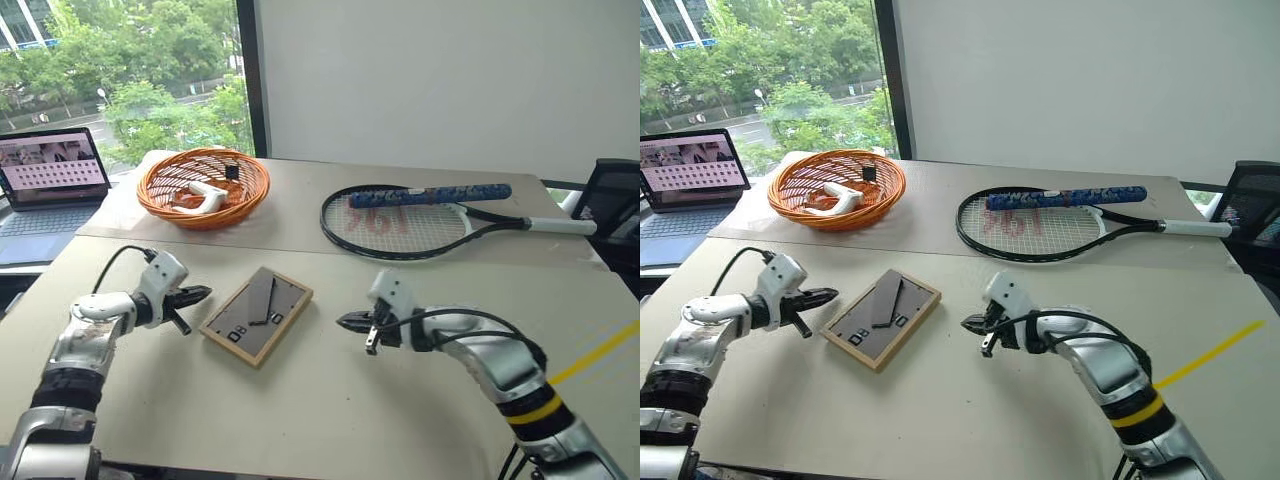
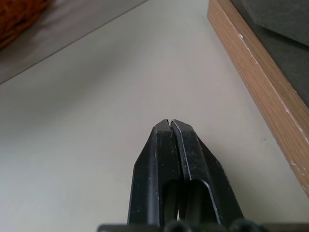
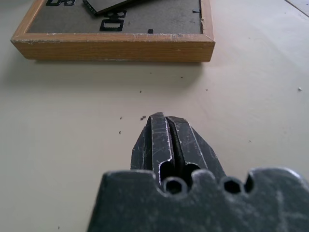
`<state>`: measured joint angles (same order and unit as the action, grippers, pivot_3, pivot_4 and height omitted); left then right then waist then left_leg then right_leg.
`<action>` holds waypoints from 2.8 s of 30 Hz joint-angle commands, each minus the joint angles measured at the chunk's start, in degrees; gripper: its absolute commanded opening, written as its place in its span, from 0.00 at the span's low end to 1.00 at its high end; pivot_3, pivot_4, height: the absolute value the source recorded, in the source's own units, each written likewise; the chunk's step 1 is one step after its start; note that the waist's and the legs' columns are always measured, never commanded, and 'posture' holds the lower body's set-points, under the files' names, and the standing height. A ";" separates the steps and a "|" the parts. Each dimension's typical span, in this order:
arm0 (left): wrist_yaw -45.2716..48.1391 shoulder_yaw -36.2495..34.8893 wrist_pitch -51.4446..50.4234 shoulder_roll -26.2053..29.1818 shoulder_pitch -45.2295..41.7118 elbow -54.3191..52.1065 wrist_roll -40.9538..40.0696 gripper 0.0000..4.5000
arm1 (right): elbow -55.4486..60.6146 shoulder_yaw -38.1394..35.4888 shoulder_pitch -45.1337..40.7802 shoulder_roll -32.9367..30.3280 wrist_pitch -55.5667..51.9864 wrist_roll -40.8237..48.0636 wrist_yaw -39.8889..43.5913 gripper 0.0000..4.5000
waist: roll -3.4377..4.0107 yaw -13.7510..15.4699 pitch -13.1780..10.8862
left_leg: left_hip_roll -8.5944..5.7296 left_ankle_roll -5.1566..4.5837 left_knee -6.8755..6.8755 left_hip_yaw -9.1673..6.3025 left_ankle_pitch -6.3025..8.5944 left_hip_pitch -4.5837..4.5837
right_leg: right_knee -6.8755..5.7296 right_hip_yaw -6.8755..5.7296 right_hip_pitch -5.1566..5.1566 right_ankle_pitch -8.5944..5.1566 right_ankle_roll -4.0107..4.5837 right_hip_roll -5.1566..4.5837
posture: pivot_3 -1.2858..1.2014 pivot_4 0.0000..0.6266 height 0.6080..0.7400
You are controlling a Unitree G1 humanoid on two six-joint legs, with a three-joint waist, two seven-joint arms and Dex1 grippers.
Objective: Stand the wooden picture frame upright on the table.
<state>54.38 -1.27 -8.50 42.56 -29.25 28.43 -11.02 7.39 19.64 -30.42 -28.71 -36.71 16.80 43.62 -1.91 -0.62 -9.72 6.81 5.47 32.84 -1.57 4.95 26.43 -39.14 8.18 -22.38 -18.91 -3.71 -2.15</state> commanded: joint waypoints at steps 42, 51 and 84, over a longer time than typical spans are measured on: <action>-28.64 -27.95 -84.00 -14.41 11.89 -41.52 -47.95 0.70 | 0.74 -7.36 6.32 -16.86 14.60 -3.57 21.32 0.00 | 0.00 -1.00 0.00 | -0.02 0.00 0.31 -0.20 0.00 -0.07 | -0.11 -0.07 0.23 -0.03 -0.09 0.00 | 0.52 0.24 0.74; -47.38 -13.24 -84.00 -10.54 11.76 -29.48 -73.78 0.98 | -7.34 -2.51 3.92 -11.65 23.05 -10.86 19.87 0.00 | 0.02 -1.10 0.06 | -0.14 0.01 0.42 -0.29 0.00 -0.15 | -0.13 -0.08 0.35 0.02 -0.09 -0.09 | 0.52 0.24 0.74; -60.05 -4.51 -62.58 -5.14 6.14 -27.67 -100.46 0.25 | -1.44 -11.61 -3.15 -9.04 4.15 -2.20 21.03 0.00 | 0.11 1.09 0.11 | -0.17 0.14 0.37 -0.30 -0.07 -0.03 | -0.06 -0.07 0.20 0.06 -0.08 -0.10 | 0.52 0.24 0.74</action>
<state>-10.02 -2.69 -71.34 35.67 -20.93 3.47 -111.84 2.42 13.76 -30.84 -36.45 -26.14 9.28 63.85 -1.79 0.47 -9.61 6.64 5.61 33.19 -1.87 4.88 26.40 -39.20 8.10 -22.19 -18.85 -3.79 -2.24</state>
